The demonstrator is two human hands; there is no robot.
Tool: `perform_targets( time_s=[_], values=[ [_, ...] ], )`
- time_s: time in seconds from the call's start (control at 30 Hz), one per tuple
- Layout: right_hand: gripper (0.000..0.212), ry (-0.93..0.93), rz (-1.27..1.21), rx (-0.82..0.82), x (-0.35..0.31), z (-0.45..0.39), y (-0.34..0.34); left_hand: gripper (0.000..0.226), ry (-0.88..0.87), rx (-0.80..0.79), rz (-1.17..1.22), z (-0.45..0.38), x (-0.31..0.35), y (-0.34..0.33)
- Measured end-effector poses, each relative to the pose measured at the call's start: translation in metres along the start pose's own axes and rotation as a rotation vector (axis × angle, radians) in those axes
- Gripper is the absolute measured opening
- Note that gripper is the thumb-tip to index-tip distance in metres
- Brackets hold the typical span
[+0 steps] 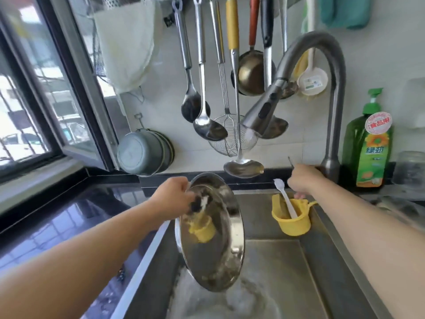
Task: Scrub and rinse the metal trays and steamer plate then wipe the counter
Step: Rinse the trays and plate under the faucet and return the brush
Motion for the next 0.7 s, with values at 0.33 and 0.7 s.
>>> perform_targets(
  time_s=[0.33, 0.7],
  values=[
    [0.063, 0.392, -1.197, -0.192, -0.105, 0.120, 0.105, 0.014, 0.477, 0.061, 0.628, 0.044, -0.073, -0.058],
    [0.018, 0.395, -0.875, 0.291, -0.128, 0.118, 0.132, 0.024, 0.512, 0.023, 0.730, 0.076, -0.081, -0.078]
  ],
)
Point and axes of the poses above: each hand's wrist, its own z-axis away from the middle knuckle, its own y-axis out of the back of the hand, x = y × z, the point moved 10 cm from there along -z, towards the middle knuckle, and after that the axes turned 5 degrees about x, right-handed, at the moved point
